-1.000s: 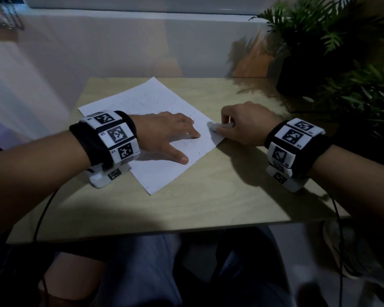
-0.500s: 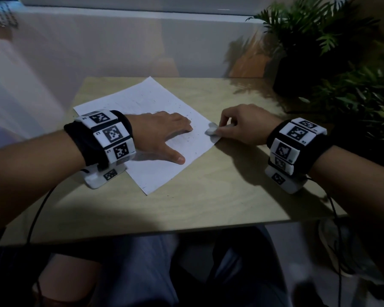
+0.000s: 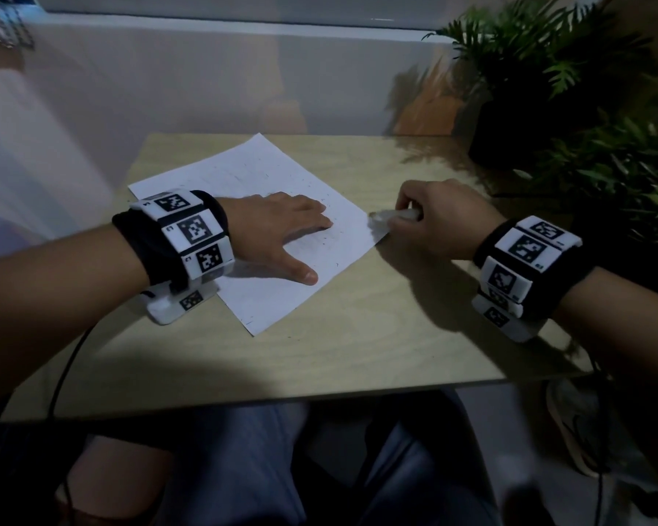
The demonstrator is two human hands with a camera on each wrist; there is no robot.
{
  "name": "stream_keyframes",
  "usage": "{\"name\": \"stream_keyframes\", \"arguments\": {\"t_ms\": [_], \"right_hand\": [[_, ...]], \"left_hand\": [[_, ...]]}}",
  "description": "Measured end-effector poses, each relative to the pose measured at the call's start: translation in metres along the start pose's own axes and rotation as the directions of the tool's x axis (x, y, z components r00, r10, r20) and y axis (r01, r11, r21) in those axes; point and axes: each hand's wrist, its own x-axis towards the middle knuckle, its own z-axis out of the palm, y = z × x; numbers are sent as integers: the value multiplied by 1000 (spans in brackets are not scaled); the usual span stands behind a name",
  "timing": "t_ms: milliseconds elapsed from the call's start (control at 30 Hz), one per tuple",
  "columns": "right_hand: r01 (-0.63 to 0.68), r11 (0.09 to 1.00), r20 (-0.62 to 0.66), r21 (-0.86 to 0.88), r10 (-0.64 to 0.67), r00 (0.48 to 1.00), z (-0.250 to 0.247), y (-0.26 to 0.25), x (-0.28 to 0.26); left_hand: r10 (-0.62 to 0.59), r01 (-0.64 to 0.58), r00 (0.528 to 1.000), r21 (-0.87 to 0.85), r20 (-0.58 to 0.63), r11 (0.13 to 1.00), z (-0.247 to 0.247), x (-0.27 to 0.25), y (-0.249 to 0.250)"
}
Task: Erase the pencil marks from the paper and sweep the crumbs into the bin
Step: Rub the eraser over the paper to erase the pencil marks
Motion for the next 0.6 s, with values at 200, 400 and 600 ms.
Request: {"name": "stream_keyframes", "arguments": {"t_ms": [200,400,600], "right_hand": [[120,987,193,111,-140,971,7,-30,2],[120,986,222,119,-145,964,8,-34,11],[30,999,141,40,-35,989,5,-30,20]], "left_hand": [[-14,15,998,-15,55,1000,0,0,-3],[-23,24,999,-13,40,1000,-3,-3,3],[-29,31,999,-33,39,999,-2,-2,2]]}}
